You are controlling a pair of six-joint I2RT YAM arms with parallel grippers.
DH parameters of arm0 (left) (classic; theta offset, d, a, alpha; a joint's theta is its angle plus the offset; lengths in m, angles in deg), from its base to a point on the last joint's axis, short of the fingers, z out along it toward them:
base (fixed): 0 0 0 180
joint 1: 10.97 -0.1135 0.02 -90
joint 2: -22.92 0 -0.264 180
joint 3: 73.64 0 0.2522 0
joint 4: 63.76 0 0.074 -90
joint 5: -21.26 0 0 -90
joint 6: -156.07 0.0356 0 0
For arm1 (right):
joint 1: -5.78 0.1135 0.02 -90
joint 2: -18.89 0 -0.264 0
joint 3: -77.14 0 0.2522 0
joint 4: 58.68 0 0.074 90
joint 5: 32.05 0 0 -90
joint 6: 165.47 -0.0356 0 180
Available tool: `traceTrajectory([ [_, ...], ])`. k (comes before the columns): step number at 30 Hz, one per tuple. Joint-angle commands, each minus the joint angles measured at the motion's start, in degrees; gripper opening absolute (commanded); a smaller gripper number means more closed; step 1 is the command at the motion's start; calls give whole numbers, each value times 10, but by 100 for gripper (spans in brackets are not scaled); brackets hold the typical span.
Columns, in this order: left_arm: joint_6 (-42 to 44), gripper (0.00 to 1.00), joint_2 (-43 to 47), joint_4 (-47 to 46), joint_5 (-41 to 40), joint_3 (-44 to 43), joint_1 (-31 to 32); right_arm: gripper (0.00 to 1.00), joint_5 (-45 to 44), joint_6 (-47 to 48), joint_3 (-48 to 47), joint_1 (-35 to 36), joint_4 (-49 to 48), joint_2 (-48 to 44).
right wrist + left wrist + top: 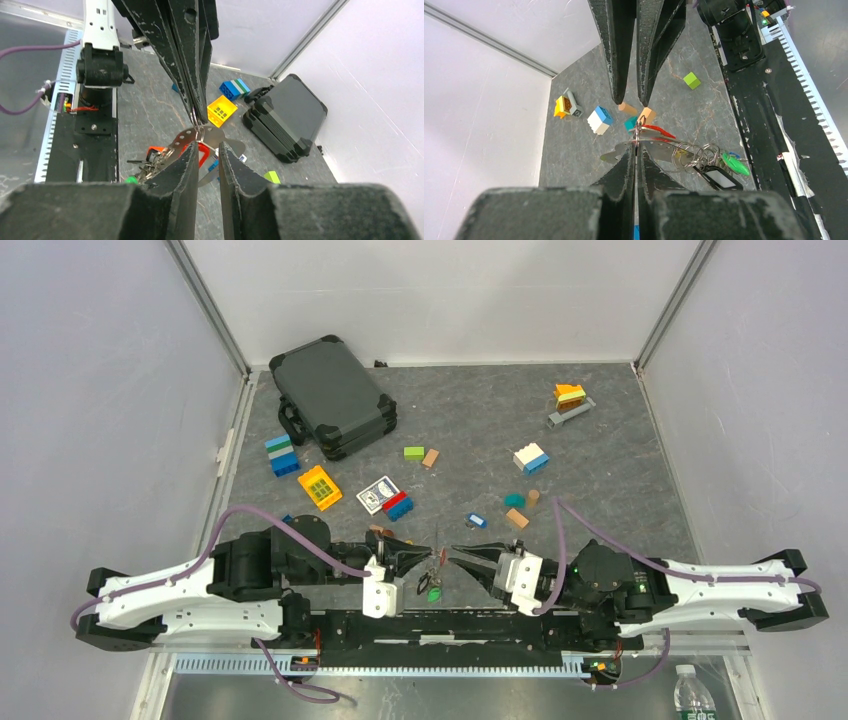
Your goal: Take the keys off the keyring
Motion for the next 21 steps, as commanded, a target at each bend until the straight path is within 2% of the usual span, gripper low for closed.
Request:
traceTrajectory([
  [1,-28,2,5,-50,11,-5,1,26,20,-15,12,0,-60,-3],
  [12,-32,2,9,-55,16,-4,1,26,-3,-17,16,0,-68,26],
  [21,-38,2,16,-61,18,2,1,17,-28,-20,12,0,-69,39],
])
